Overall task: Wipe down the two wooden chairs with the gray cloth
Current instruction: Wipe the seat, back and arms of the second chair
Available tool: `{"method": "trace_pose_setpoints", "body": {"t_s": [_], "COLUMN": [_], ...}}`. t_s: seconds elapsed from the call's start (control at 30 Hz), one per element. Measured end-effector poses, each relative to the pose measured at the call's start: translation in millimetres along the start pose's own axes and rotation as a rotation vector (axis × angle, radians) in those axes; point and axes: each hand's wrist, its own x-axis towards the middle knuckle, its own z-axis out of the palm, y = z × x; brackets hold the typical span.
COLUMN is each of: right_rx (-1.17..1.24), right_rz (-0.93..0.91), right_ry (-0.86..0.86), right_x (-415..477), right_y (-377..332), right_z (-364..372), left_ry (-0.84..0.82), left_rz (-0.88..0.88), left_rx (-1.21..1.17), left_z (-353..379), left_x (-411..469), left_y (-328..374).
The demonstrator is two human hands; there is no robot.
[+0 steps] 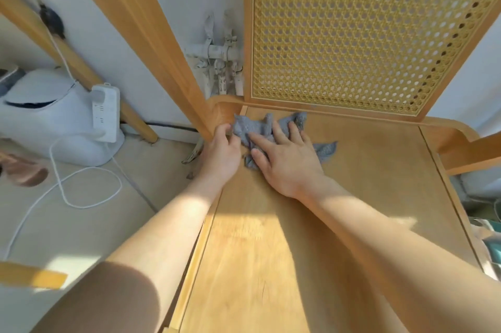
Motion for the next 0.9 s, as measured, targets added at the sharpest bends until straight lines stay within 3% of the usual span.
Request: {"method": "trace_pose_setpoints", "body": {"t_s": [0.13, 0.2, 0.4, 0.47, 0.6, 0.77, 0.9], "right_rx": [0.091, 0.087, 0.166, 0.157, 0.106, 0.158, 0.191], "right_rz": [-0.206, -0.276, -0.497, -0.436, -0.130, -0.269, -0.204], "right_ry": [0.045, 0.064, -0.071, -0.054, 0.043, 0.100, 0.133], "right_x": [-92.8, -128.0, -159.6, -129.8, -81.7, -173.7, -194.2], "right_y": [-48.0, -63.4, -40.3, -23.1, -25.0, -85.7, -50.4], "right_z": [15.2, 21.1, 20.9, 13.4, 11.8, 36.7, 37.2], "left_ry": [-0.179, -0.277, -0.280, -0.281, -0.295, -0.207, -0.179], "left_rz": [-0.364, -0.347, -0.269, -0.246, -0.231, -0.221, -0.191], "left_rx": [-0.382, -0.312, -0.236, -0.214, -0.274, -0.143, -0.132], "left_z": [-7.7, -11.6, -17.6, -18.8, -20.2, -17.2, -14.3], "left_x": [0.0, -4.9, -21.0, -26.1, -37.1, -35.6, -36.2], "left_y": [-1.2, -3.6, -7.2, -9.2, -17.0, -17.7, -22.0]}}
